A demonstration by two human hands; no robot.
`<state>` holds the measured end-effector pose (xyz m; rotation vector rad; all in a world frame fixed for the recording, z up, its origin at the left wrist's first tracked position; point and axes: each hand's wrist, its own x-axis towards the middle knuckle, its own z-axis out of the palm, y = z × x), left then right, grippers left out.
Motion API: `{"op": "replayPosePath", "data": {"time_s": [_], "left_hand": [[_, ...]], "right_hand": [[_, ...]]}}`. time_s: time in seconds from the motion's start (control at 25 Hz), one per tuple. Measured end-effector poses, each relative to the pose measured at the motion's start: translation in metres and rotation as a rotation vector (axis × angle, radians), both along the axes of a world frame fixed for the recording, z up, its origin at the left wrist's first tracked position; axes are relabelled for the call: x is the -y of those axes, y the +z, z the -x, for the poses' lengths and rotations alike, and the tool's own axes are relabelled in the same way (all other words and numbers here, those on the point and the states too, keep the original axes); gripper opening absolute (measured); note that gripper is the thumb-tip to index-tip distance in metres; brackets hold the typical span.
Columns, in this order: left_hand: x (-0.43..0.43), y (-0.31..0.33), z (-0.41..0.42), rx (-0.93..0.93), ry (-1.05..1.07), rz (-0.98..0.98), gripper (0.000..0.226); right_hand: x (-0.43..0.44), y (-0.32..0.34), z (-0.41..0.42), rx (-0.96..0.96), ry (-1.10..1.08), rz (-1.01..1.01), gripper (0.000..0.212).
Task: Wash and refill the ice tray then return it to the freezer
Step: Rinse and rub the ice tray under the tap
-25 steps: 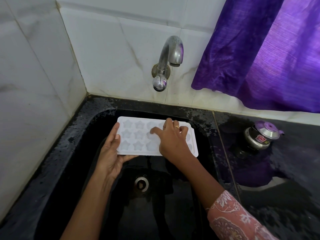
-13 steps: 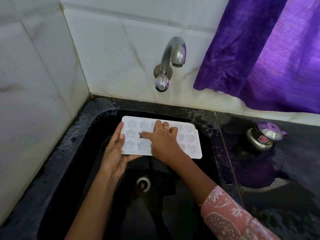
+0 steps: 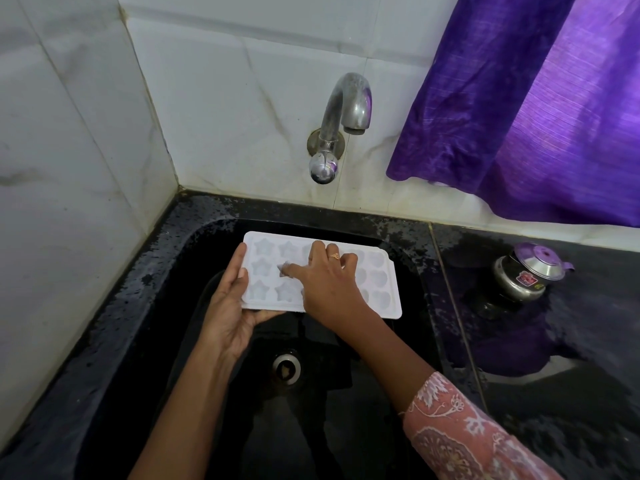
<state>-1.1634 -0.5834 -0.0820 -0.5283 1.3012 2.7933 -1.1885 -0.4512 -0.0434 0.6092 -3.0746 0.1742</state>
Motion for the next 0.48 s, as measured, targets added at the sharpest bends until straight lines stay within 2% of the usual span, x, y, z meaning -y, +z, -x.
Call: {"op": "replayPosePath", "data": {"time_s": [0.16, 0.48], "left_hand": [[0.001, -0.003, -0.001, -0.011, 0.014, -0.028, 0.039], [0.001, -0.006, 0.0, 0.016, -0.001, -0.007, 0.041]], "right_hand": [[0.009, 0.013, 0.0, -0.046, 0.015, 0.066, 0.056], [0.028, -0.002, 0.002, 0.027, 0.089, -0.022, 0.049]]}}
